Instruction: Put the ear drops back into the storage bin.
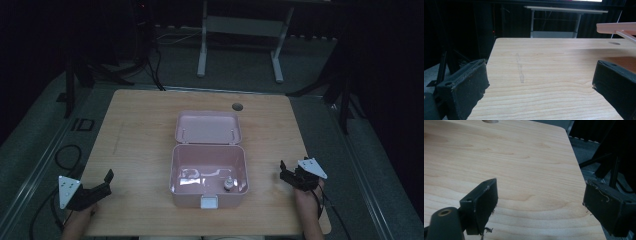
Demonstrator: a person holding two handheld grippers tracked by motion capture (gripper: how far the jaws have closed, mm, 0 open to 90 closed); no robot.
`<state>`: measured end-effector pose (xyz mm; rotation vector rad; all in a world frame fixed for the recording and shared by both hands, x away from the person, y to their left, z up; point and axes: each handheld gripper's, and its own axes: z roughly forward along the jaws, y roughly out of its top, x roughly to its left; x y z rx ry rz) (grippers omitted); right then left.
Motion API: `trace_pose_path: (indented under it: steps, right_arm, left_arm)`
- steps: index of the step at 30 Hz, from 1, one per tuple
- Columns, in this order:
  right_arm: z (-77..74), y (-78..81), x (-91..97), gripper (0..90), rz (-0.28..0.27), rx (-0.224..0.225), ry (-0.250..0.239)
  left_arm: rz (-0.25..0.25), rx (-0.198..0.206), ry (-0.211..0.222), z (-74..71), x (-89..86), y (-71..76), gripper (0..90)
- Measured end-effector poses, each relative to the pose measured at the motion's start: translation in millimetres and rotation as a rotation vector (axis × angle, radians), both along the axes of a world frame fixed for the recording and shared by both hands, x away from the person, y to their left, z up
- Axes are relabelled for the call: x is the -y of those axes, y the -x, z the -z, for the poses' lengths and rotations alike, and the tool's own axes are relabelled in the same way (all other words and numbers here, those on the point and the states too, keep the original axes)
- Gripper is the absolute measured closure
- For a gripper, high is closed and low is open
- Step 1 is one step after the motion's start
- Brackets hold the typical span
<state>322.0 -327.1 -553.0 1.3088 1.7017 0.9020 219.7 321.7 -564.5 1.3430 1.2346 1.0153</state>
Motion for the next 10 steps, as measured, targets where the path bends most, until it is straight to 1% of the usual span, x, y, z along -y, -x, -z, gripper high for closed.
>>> trace_pose_path:
  steps: [2, 6, 10]
  right_arm:
    - [-0.3, 0.3, 0.5, 12.2, 0.003, 0.008, -0.007]
    - [0.4, -0.3, 0.6, 12.2, -0.003, 0.001, -0.012]
    - [0.1, 0.0, 0.7, 12.2, -0.008, 0.010, -0.013]
  left_arm:
    - [0.003, -0.001, 0.003, 0.0, 0.0, -0.1, 0.4]
    - [0.004, -0.001, 0.003, 0.0, 0.0, 0.0, 0.4]
    - [0.004, -0.002, 0.005, 0.0, -0.1, -0.2, 0.4]
